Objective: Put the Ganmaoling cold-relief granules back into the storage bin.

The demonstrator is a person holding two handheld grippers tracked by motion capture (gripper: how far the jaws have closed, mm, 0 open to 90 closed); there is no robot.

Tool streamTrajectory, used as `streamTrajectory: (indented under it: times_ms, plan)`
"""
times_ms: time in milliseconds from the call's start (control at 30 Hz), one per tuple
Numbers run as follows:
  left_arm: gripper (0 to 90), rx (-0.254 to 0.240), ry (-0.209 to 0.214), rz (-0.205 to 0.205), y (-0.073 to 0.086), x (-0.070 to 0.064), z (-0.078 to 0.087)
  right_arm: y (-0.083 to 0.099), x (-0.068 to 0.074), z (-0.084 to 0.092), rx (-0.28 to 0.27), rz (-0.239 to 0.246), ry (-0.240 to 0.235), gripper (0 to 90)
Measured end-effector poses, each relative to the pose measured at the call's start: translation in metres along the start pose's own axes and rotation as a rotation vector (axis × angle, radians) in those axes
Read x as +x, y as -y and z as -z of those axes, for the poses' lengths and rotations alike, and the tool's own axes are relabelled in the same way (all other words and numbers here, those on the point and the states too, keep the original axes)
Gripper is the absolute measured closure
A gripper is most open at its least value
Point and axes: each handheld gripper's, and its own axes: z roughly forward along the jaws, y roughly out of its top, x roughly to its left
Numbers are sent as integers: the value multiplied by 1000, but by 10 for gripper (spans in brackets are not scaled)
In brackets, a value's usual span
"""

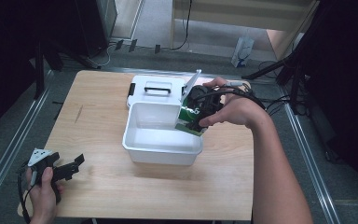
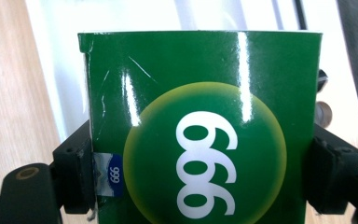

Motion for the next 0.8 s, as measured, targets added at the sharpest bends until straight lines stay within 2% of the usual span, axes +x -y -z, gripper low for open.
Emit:
streamTrajectory:
  times_ms: [133,233,533,800]
  plan:
    - [6,2,1,1,0,0,0,-2,5,-7,-1,79,-22,162]
    - [6,1,1,1,0,0,0,-5,6,-11,3,104,-29,162]
    - [6,1,1,1,0,0,0,-8,7,-27,52,132,-27,161]
    - [6,1,2,2,0,0,0,-7,9,-49,96,141,-41,160]
